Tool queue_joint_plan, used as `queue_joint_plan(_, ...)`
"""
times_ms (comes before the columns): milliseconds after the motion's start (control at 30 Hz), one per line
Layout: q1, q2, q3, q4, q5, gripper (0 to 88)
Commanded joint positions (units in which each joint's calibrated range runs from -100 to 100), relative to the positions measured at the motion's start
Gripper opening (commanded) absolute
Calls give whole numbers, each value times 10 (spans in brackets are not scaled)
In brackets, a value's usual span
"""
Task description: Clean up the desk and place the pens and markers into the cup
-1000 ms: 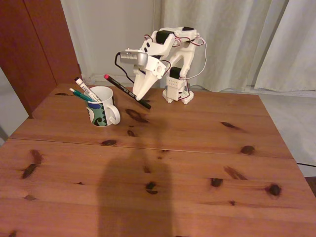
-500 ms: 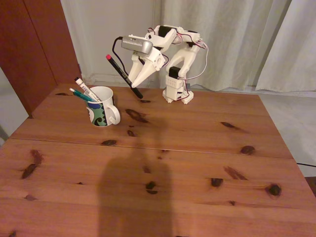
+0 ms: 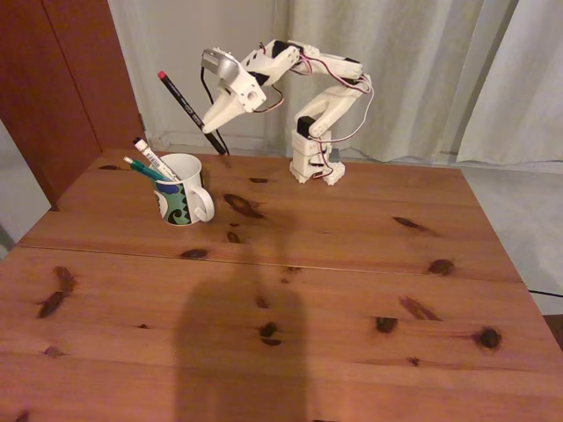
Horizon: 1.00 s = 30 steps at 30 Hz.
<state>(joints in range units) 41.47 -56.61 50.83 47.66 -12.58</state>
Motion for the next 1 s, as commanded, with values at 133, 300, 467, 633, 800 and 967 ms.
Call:
queue_joint_plan(133,22,29,-12,-84,5,10)
queue_joint_plan(300,22,86,-14,-144,5,10)
queue_joint_plan(467,23,134,-14,-183,6,10)
queue_joint_plan(633,19,175,-14,-215,6,10)
queue_joint_plan(800,19,214,-13,-238,6,10)
queue_joint_plan(967,19,245,-4,-258,30,10)
